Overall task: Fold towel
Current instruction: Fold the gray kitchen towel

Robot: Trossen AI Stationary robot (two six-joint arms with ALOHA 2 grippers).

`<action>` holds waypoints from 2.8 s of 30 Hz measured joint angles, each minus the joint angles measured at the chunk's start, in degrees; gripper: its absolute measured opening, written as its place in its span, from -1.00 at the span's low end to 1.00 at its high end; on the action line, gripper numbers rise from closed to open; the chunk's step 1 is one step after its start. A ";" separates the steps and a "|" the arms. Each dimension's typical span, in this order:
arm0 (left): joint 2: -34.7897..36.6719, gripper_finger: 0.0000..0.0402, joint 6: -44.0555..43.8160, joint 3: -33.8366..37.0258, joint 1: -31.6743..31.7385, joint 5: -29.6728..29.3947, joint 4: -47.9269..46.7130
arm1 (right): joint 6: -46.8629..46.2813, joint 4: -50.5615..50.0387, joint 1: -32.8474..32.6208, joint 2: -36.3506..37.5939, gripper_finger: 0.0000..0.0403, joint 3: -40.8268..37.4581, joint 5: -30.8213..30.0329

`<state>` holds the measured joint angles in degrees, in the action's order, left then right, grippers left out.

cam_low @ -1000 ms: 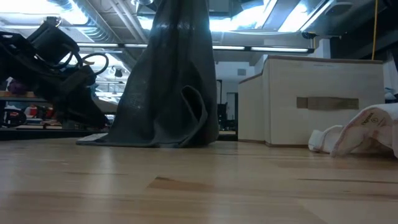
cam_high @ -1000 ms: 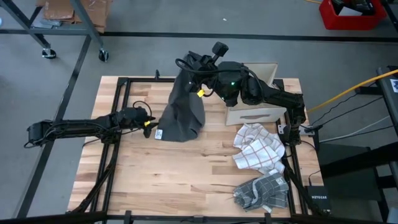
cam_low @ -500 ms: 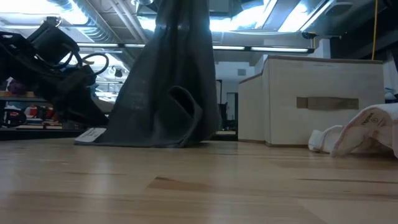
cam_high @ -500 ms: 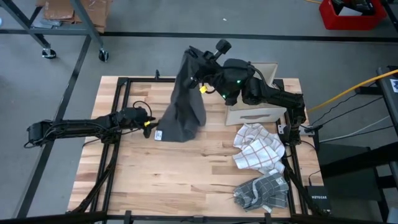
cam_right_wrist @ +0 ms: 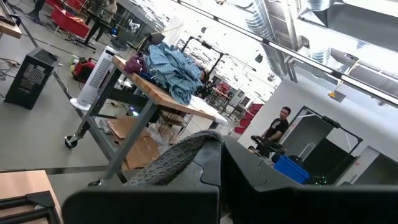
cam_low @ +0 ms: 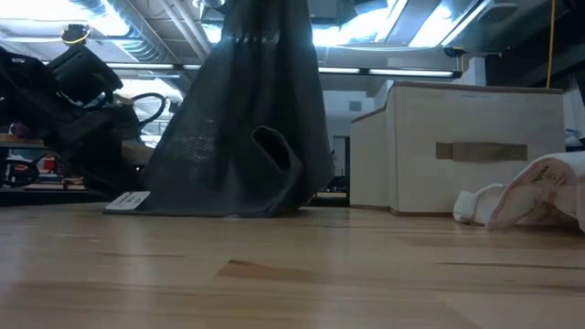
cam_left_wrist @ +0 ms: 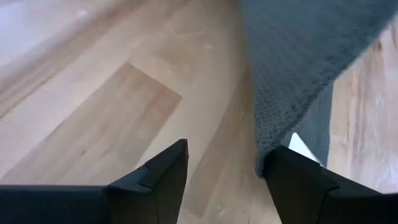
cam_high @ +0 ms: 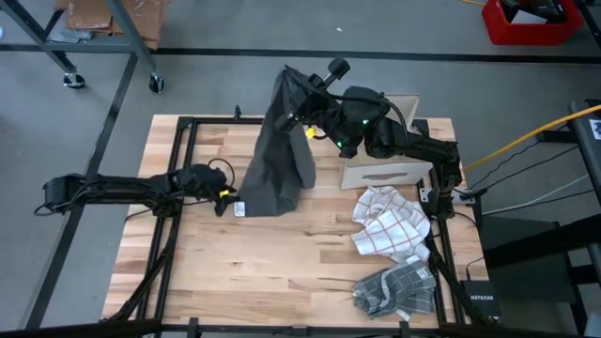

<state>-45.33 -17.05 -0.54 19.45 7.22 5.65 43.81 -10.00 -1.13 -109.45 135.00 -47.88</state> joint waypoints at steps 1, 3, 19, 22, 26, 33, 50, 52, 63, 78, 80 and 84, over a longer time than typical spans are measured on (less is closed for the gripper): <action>-0.81 -0.09 1.06 0.00 -0.59 0.02 1.28 | 0.00 0.00 0.00 0.00 -0.96 0.00 -0.02; -2.44 -0.18 1.47 0.00 -1.68 0.11 3.72 | 0.00 0.02 0.00 0.00 -0.96 0.00 -0.02; -0.96 -0.99 -6.64 -1.01 -4.30 -3.89 18.17 | 10.21 8.23 0.02 1.23 -0.96 0.00 -4.89; 2.07 -0.99 -6.22 -3.16 -2.99 -6.03 20.49 | 15.41 11.92 0.02 1.81 -0.96 0.00 -8.44; 7.14 -1.00 -0.24 -7.96 -0.05 -9.38 20.56 | 20.44 14.18 0.02 2.90 -0.96 0.00 -12.02; 14.19 -1.00 14.21 -17.51 7.34 -20.57 20.17 | 22.69 14.72 0.02 4.86 -0.96 0.00 -17.09; 15.22 -1.00 18.96 -24.70 22.79 -23.61 20.28 | 22.69 13.29 0.00 6.47 -0.96 0.00 -19.70; 15.18 -1.00 17.54 -24.70 23.60 -23.61 20.22 | 22.70 10.83 0.02 6.47 -0.96 0.00 -21.39; 15.20 -1.00 17.06 -24.72 24.21 -23.58 20.20 | 22.62 1.75 0.00 6.45 -0.95 0.00 -24.65; 15.33 -1.00 20.44 -24.74 24.21 -25.45 15.84 | 22.97 -0.56 -0.02 6.34 -0.95 0.00 -24.80; 15.40 -1.00 23.02 -24.74 24.21 -28.79 16.18 | 24.46 -0.48 -0.02 6.34 -0.95 0.00 -25.17; 15.98 -1.00 27.56 -24.74 24.21 -33.95 18.55 | 25.49 -0.49 0.01 6.33 -0.95 0.00 -26.86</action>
<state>-29.35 10.51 -25.28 43.66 -26.73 24.20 69.30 -10.49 -1.12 -103.12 135.00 -74.74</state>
